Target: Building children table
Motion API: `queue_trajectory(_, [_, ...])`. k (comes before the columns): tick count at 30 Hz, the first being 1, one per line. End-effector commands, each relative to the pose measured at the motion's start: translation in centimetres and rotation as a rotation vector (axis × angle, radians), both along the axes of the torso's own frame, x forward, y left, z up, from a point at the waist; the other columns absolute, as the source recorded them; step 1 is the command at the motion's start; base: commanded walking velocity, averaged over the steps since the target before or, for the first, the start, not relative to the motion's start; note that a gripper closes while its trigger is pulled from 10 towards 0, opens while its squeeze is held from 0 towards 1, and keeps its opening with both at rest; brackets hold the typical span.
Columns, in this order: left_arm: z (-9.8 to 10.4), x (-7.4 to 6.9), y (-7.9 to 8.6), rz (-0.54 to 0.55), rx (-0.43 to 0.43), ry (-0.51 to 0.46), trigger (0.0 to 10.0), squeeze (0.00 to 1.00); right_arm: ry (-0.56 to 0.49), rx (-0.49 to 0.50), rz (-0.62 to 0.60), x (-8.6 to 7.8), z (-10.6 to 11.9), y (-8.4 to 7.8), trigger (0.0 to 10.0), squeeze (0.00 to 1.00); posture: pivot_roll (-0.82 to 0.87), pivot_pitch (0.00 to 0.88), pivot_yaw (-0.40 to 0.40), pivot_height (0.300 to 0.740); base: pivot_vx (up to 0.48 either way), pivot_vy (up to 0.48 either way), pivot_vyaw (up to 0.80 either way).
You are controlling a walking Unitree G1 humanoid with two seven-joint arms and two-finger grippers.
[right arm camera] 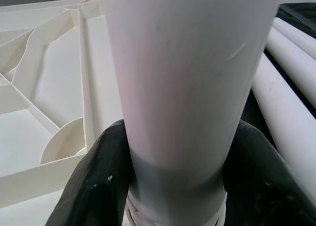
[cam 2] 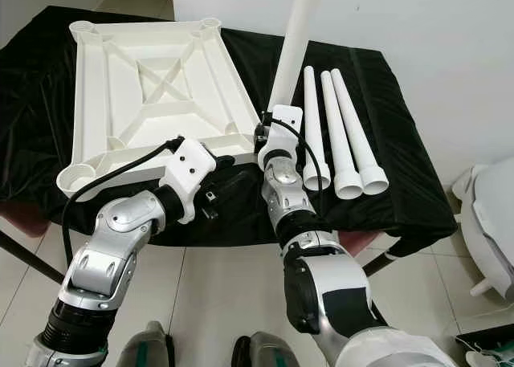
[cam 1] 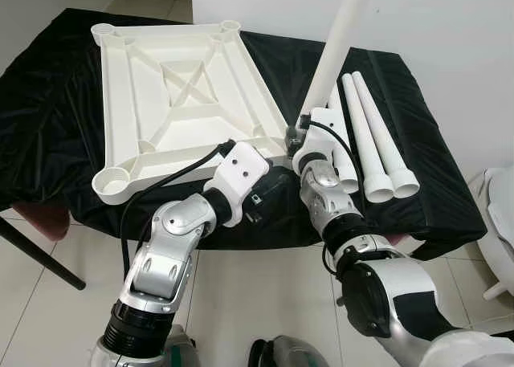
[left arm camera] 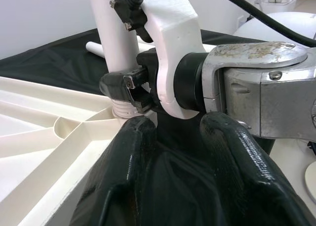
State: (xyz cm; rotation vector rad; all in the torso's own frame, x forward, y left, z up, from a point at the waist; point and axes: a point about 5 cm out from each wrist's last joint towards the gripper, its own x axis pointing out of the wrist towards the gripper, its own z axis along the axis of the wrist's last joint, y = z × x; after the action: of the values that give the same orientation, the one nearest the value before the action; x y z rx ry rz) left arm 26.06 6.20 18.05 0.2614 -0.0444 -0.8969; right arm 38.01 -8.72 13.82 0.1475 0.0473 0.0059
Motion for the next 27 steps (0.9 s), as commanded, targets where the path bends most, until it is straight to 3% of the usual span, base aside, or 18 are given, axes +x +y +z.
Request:
queue_trajectory(1, [-0.2,0.2,0.0,0.071,-0.009,-0.006,10.0,0.0,0.066,-0.003,-0.002,-0.5,-1.5,-0.1,0.0,0.0,0.08,0.0,-0.096,0.74,0.0,0.0,0.0])
queue_trajectory(5, [-0.2,0.2,0.0,0.07,-0.009,-0.006,10.0,0.0,0.066,-0.011,-0.009,-0.7,-1.7,-0.2,0.0,0.0,0.08,0.0,-0.097,0.74,0.0,0.0,0.0])
queue_trajectory(6, [-0.2,0.1,0.0,0.069,-0.009,-0.006,10.0,0.0,0.062,-0.026,-0.008,-0.8,-1.7,-0.2,10.0,0.0,0.08,0.0,-0.097,0.74,0.0,0.0,0.0])
queue_trajectory(14, [-0.3,0.0,0.0,0.068,-0.008,-0.005,10.0,0.0,-0.009,0.007,0.026,-1.0,-1.2,-0.6,10.0,0.0,0.09,0.0,-0.1,0.74,0.0,0.0,0.0])
queue_trajectory(18, [-0.3,0.0,0.0,0.068,-0.007,-0.003,10.0,0.0,-0.087,0.058,0.044,-0.8,0.1,-0.9,10.0,0.0,0.09,0.0,-0.1,0.74,0.0,0.0,0.0])
queue_trajectory(24, [-0.3,0.0,0.0,0.067,-0.007,-0.003,10.0,0.0,-0.103,0.051,0.045,-0.8,0.3,-1.0,10.0,0.0,0.08,0.0,-0.1,0.74,0.0,0.0,0.0])
queue_trajectory(25, [-0.4,0.0,0.0,0.067,-0.007,-0.004,10.0,0.0,-0.105,0.049,0.043,-0.8,0.3,-1.2,10.0,1.0,0.09,0.0,-0.103,0.74,0.0,0.0,0.0])
queue_trajectory(27, [-0.4,0.0,0.0,0.069,-0.007,-0.003,10.0,0.0,-0.097,0.05,0.047,-0.9,0.2,-1.4,10.0,1.0,0.09,0.0,-0.106,0.74,0.0,0.0,0.0])
